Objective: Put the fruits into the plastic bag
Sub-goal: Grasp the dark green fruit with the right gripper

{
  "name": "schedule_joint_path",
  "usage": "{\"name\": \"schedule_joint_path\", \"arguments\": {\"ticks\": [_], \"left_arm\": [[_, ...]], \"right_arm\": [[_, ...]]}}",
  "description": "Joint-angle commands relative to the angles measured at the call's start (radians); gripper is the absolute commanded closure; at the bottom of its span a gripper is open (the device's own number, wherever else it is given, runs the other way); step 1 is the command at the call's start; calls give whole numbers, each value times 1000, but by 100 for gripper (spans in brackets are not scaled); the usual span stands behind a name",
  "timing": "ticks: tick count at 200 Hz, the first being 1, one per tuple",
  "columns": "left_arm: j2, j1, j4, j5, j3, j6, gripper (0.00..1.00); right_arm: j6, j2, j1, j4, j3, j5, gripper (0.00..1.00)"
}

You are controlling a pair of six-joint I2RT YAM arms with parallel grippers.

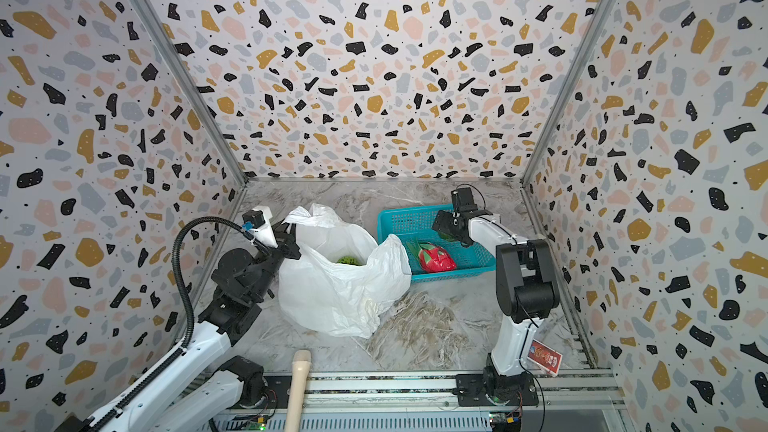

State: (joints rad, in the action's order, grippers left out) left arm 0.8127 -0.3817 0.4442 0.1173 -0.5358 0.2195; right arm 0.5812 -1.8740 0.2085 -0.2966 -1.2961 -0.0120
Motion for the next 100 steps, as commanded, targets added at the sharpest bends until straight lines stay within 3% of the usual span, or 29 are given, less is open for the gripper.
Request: {"name": "schedule_joint_path", "arguments": {"ticks": [1,28,50,65,100], "left_arm": [[-14,4,40,4,-28,-14,100],[-12,4,41,4,-32,-12,100],[-14,4,38,4,-35,-12,100],[-15,4,36,4,-32,-13,100],[-15,3,39,2,-31,-12,100]], "right_arm": [[-18,-38,18,-41,-54,37,4],[-26,-73,30,-38,-63,34,11],[-30,-63,35,-25,-54,29,27],[-36,-23,37,4,-31,23,38],[-76,122,49,52,29,-26,49]]}}
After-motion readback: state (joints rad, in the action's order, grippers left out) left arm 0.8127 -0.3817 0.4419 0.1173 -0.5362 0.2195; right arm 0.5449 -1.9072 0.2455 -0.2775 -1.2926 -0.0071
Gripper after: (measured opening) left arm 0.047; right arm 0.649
